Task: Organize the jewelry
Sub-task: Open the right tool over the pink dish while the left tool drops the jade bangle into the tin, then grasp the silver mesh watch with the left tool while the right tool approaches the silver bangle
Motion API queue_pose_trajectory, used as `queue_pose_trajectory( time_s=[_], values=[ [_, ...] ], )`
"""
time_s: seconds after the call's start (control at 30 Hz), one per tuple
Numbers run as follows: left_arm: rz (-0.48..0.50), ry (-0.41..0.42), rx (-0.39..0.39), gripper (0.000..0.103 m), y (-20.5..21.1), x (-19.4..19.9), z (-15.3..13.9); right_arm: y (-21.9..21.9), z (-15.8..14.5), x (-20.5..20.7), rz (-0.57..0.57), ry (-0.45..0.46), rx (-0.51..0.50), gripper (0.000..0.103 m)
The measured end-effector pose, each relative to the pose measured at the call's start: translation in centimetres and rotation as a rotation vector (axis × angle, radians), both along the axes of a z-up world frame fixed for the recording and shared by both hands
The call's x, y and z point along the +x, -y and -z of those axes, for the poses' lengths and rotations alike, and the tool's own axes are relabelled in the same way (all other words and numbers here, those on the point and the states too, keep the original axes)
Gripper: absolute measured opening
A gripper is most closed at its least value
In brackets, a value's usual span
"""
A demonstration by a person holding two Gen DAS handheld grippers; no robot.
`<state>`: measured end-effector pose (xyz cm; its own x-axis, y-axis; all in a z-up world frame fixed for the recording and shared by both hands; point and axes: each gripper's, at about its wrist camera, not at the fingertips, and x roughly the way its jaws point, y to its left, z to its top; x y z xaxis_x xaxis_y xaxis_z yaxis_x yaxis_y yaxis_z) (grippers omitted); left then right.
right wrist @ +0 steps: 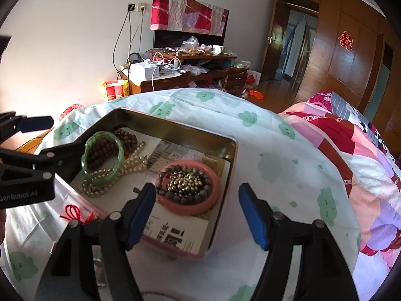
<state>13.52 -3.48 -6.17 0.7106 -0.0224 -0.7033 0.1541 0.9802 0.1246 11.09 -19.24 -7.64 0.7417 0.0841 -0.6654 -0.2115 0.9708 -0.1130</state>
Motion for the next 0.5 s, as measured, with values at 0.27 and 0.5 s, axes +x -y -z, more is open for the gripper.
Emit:
queue_pose_trajectory(
  time_s=[0.27, 0.5],
  values=[
    [0.013, 0.020, -0.032, 0.078, -1.0, -6.5, 0.1, 1.7, -0.2, -4.6, 0.023, -0.008, 0.029, 0.081],
    [0.043, -0.051, -0.045, 0.078, -0.7, -9.2, 2.6, 2.2, 2.1, -8.7, 0.018, -0.078, 0.048, 0.087]
  ],
)
